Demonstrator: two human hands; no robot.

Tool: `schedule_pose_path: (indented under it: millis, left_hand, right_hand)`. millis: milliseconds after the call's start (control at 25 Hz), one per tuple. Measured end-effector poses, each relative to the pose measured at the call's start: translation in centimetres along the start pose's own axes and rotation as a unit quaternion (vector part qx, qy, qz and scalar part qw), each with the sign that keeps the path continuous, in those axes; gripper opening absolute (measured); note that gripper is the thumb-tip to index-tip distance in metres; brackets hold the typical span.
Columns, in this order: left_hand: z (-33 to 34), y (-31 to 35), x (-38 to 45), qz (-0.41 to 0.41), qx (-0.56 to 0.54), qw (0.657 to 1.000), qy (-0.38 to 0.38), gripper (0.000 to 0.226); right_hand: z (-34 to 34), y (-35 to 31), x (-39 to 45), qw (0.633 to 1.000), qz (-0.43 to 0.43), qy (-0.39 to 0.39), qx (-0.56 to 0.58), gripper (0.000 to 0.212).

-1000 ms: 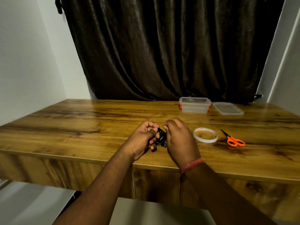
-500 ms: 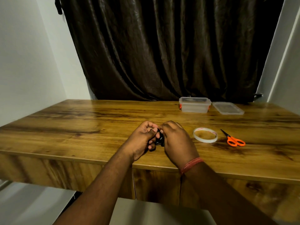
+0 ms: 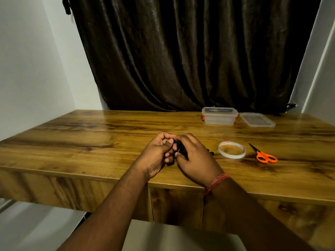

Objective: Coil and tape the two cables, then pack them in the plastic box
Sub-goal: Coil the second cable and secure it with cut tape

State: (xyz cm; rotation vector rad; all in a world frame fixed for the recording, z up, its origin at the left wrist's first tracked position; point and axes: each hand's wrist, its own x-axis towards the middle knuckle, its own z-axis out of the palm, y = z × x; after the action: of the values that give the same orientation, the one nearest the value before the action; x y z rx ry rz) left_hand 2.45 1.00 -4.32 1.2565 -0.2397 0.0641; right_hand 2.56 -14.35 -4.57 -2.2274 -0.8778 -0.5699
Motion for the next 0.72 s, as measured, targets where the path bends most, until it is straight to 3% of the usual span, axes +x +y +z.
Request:
schedule_pose_path:
  millis: [120,320,520,720]
  left_hand:
    - [-0.06,0.04,-0.07,-0.005,-0.029,0.999,-0.021,0.012]
    - [0.00,0.22,-0.34,-0.031,-0.066,0.996,-0.047,0.013]
    - [0.20,0.09,-0.54,-0.019,0.059,0.997,-0.038,0.018]
    - [0.31,-0.11,-0.53,-0.009,0.081,0.996,-0.032,0.015]
  right_hand:
    - [-0.16,0.12,0.06,0.997,0.018,0.007,0.075,0.038]
    - [0.10,0.54,0.25,0.996,-0.011,0.063,0.059,0.030]
    - [0.21,0.60,0.25,0.997,-0.033,0.066,0.000,0.027]
    - [0.12,0.62,0.25,0.997,-0.012,0.074,0.024,0.027]
